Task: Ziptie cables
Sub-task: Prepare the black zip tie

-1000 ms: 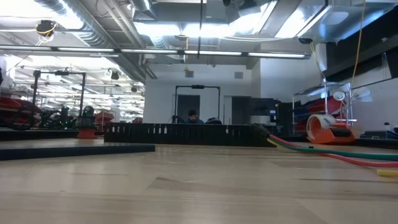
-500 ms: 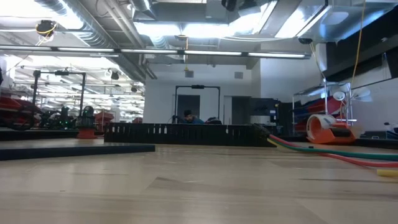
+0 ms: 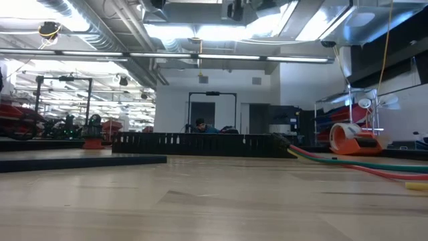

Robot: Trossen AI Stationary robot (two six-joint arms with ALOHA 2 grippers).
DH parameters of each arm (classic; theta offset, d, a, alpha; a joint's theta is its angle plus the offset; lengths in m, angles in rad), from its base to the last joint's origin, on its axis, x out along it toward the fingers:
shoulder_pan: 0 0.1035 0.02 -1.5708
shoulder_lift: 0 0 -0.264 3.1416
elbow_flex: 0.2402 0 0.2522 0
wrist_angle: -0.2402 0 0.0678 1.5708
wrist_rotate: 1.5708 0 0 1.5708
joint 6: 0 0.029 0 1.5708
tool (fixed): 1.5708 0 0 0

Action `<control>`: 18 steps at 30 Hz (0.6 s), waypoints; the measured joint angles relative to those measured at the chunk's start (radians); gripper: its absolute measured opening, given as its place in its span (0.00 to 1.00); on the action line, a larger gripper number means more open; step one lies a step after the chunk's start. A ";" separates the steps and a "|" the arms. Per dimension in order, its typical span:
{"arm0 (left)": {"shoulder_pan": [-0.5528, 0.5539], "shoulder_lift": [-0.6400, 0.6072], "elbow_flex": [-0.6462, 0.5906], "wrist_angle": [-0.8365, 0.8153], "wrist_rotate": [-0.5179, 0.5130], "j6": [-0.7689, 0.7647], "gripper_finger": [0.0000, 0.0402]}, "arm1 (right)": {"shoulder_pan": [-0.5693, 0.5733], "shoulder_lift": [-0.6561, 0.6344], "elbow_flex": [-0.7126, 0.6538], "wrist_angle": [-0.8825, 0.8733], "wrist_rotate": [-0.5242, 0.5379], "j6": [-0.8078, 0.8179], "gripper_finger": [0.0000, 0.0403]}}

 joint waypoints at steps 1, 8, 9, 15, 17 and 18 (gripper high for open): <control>-0.001 0.000 0.000 0.005 0.001 0.000 0.34 | 0.000 0.004 0.000 0.005 0.000 0.002 0.00; 0.000 0.000 0.000 0.011 0.033 -0.016 0.34 | -0.001 0.006 0.000 0.015 -0.001 0.015 0.00; 0.000 0.000 0.000 0.011 0.049 -0.025 0.34 | -0.001 0.006 0.000 0.015 -0.001 0.014 0.00; -0.010 0.002 0.000 0.007 0.087 -0.096 0.24 | -0.001 0.006 0.000 0.018 -0.001 -0.004 0.00; -0.018 0.002 0.000 0.008 0.086 -0.124 0.16 | -0.001 0.006 0.000 0.019 -0.001 -0.009 0.00; -0.022 0.002 0.000 0.008 0.085 -0.138 0.12 | -0.001 0.006 0.000 0.019 -0.001 -0.014 0.00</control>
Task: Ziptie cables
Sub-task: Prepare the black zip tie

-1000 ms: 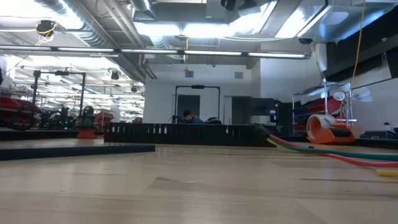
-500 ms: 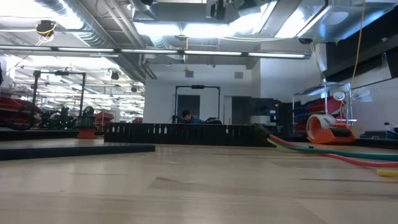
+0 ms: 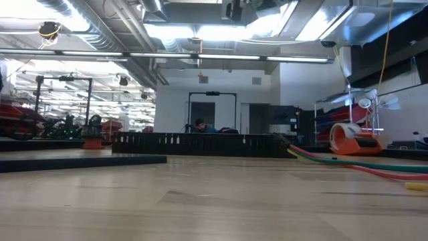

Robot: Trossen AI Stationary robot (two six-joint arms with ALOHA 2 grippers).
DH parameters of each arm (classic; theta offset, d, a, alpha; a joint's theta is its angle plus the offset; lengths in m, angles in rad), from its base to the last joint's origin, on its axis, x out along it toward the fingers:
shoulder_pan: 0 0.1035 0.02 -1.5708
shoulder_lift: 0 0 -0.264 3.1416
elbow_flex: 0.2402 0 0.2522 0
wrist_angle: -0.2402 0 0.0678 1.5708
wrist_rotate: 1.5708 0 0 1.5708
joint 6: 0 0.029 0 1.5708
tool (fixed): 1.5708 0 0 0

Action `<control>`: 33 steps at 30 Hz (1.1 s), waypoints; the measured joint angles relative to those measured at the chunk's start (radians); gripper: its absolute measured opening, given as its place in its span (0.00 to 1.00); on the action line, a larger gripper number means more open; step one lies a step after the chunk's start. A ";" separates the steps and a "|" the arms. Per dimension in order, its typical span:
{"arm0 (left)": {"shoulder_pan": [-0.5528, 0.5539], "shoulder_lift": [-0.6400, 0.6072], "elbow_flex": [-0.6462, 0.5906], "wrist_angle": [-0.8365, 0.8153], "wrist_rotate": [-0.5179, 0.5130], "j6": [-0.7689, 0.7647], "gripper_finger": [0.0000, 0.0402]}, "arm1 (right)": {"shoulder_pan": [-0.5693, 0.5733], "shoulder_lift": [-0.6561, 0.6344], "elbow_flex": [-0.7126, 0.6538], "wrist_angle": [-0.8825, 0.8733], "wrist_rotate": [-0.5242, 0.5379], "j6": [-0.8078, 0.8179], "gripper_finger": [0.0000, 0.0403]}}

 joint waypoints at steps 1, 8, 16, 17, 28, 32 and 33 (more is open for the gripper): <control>-0.005 0.000 0.000 0.001 -0.003 -0.020 0.08 | 0.000 0.000 0.000 0.000 0.000 -0.012 0.00; 0.000 0.000 0.000 0.002 -0.032 -0.337 0.01 | 0.001 0.000 0.000 0.000 0.047 -0.159 0.00; 0.044 -0.046 0.000 0.068 -0.042 -0.911 0.00 | 0.017 0.000 0.000 0.004 0.148 -0.579 0.00; 0.047 -0.055 0.000 0.085 -0.043 -0.983 0.00 | 0.022 0.000 0.000 0.005 0.162 -0.631 0.00; 0.052 -0.096 0.000 0.264 -0.166 -1.469 0.00 | 0.086 -0.001 0.000 0.029 0.348 -1.100 0.00; 0.058 -0.097 0.000 0.258 -0.172 -1.571 0.00 | 0.086 -0.001 0.000 0.034 0.371 -1.157 0.00; 0.061 -0.097 0.000 0.252 -0.172 -1.590 0.00 | 0.086 -0.001 0.000 0.034 0.380 -1.171 0.00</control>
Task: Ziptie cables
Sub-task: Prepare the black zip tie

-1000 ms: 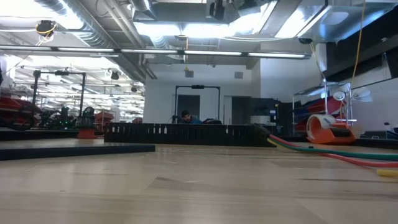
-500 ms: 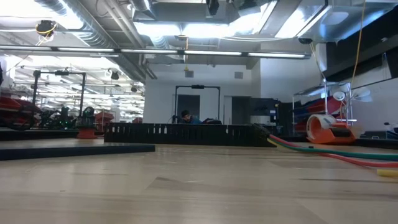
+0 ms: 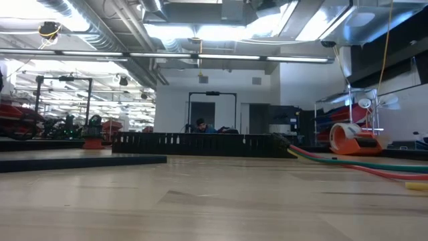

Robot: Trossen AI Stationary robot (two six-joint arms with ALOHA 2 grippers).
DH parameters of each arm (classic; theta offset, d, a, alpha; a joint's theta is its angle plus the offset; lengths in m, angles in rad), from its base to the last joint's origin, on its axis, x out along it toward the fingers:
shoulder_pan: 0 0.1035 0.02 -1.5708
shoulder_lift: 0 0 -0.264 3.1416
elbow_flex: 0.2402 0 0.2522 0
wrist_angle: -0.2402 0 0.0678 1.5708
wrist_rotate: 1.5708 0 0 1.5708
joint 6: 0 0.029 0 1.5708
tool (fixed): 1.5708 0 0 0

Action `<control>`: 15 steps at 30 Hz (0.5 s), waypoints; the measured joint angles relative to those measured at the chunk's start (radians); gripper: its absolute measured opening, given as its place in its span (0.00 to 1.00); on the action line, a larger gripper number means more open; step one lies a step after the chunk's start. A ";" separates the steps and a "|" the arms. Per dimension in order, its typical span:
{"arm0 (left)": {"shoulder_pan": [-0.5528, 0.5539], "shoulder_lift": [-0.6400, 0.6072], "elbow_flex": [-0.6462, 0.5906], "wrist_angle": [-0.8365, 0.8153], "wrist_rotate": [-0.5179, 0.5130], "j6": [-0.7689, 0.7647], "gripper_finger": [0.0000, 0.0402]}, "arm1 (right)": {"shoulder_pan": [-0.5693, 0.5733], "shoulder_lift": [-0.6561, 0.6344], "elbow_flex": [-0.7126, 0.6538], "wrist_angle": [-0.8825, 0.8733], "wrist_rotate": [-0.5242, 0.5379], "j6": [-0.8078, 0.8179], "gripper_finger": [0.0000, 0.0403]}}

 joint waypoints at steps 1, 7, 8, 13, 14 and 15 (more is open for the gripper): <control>0.003 0.000 0.000 -0.009 0.000 -0.024 0.00 | 0.000 0.000 0.000 0.000 0.007 -0.013 0.00; 0.016 0.002 0.000 -0.113 -0.002 -0.176 0.00 | -0.001 0.000 0.000 0.003 0.025 -0.089 0.00; 0.016 0.002 0.000 -0.113 -0.002 -0.177 0.00 | -0.001 0.000 0.000 0.002 0.025 -0.096 0.00; 0.028 0.000 0.000 -0.107 0.000 -0.191 0.00 | -0.001 0.000 0.000 0.004 0.025 -0.129 0.00; 0.031 -0.001 0.000 -0.109 0.000 -0.201 0.00 | -0.001 0.000 0.000 0.004 0.029 -0.138 0.00; 0.036 0.000 0.000 -0.113 -0.001 -0.206 0.00 | -0.001 0.000 0.000 0.004 0.039 -0.151 0.00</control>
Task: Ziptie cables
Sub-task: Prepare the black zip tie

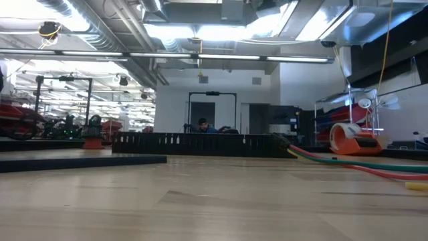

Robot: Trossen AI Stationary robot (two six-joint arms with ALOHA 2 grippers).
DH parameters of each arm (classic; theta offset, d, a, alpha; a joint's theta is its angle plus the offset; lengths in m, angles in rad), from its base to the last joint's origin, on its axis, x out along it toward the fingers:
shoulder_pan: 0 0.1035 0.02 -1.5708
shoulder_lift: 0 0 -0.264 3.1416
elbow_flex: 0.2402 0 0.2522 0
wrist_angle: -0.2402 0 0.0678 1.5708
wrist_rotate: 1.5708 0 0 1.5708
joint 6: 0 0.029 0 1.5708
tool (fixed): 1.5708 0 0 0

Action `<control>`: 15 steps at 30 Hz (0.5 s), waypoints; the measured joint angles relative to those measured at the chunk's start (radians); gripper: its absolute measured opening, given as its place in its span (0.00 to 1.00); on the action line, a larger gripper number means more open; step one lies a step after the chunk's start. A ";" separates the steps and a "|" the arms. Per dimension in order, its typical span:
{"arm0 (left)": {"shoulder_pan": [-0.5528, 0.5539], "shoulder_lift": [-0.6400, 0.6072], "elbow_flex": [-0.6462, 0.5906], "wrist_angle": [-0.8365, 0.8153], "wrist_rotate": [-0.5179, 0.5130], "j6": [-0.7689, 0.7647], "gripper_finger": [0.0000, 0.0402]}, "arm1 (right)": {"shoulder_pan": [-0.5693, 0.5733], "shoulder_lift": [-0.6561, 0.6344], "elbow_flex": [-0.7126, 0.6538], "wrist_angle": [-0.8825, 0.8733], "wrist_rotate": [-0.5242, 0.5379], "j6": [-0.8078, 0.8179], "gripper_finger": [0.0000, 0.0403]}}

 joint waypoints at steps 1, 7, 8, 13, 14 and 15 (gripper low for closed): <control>0.003 0.001 0.000 -0.001 0.000 -0.005 0.00 | 0.000 0.000 0.000 0.000 0.010 -0.008 0.00; 0.009 0.001 0.000 -0.007 0.000 -0.008 0.00 | 0.000 0.000 0.000 -0.001 0.035 -0.033 0.00; 0.009 0.001 0.000 -0.007 0.001 -0.008 0.00 | 0.000 0.000 0.000 -0.002 0.035 -0.035 0.00; 0.009 0.001 0.000 -0.006 0.005 -0.011 0.00 | 0.000 0.000 0.000 -0.018 0.035 -0.062 0.00; 0.009 0.001 0.000 -0.006 0.005 -0.010 0.00 | 0.001 0.000 0.000 -0.021 0.035 -0.065 0.00; 0.009 0.001 0.000 -0.006 0.006 -0.010 0.00 | 0.001 0.000 0.000 -0.022 0.035 -0.066 0.00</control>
